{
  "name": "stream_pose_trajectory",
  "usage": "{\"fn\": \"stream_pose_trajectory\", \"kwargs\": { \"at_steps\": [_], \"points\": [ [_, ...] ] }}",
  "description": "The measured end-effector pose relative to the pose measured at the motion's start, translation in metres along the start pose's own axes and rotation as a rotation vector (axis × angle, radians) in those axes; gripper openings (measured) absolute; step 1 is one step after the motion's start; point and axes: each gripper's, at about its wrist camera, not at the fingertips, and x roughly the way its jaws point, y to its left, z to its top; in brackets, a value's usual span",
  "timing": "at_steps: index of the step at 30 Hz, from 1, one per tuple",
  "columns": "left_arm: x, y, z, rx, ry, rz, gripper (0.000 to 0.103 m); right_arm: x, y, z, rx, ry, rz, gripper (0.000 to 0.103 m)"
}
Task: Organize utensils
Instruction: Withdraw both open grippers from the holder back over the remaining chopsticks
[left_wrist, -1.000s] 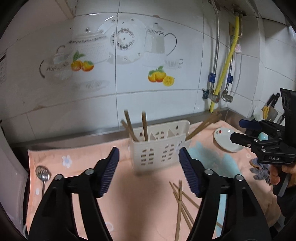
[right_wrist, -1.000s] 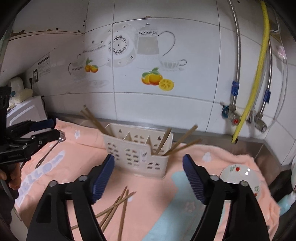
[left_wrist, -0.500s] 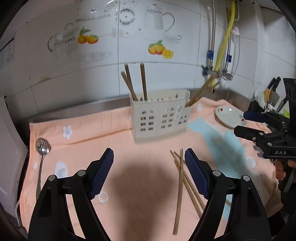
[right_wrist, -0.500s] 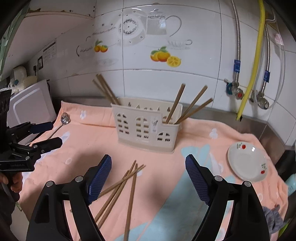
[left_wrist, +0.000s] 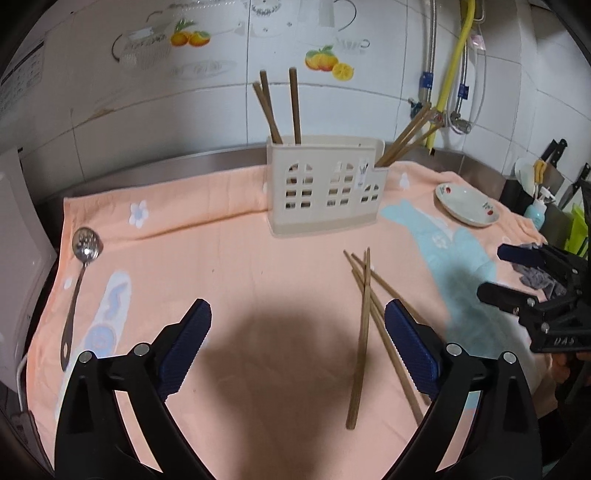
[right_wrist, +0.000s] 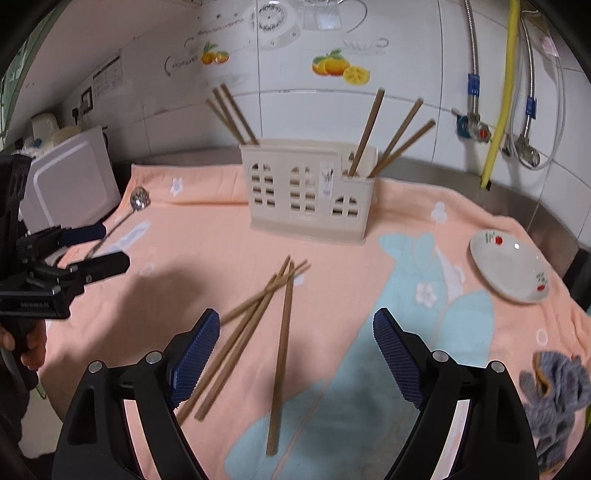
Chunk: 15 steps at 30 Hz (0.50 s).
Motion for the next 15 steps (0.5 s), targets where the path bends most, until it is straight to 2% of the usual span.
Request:
{"fn": "stream_pose_trajectory", "kwargs": {
  "at_steps": [4,7,13,15],
  "points": [
    [0.003,0.001,-0.009,-0.007,0.016,0.009,0.094,0.004,0.009,-0.019,-0.005,0.024,-0.003,0.081],
    [0.005,0.005,-0.016,-0.026,0.030,0.008,0.094,0.007,0.010,-0.028,0.011,0.041,0.013,0.076],
    [0.007,0.009,-0.026,-0.053,0.047,0.001,0.094,0.015,0.015,-0.044,0.025,0.078,0.038,0.058],
    [0.008,0.009,-0.029,-0.053,0.053,-0.005,0.094,0.019,0.015,-0.050,0.040,0.096,0.053,0.049]
  ]
}}
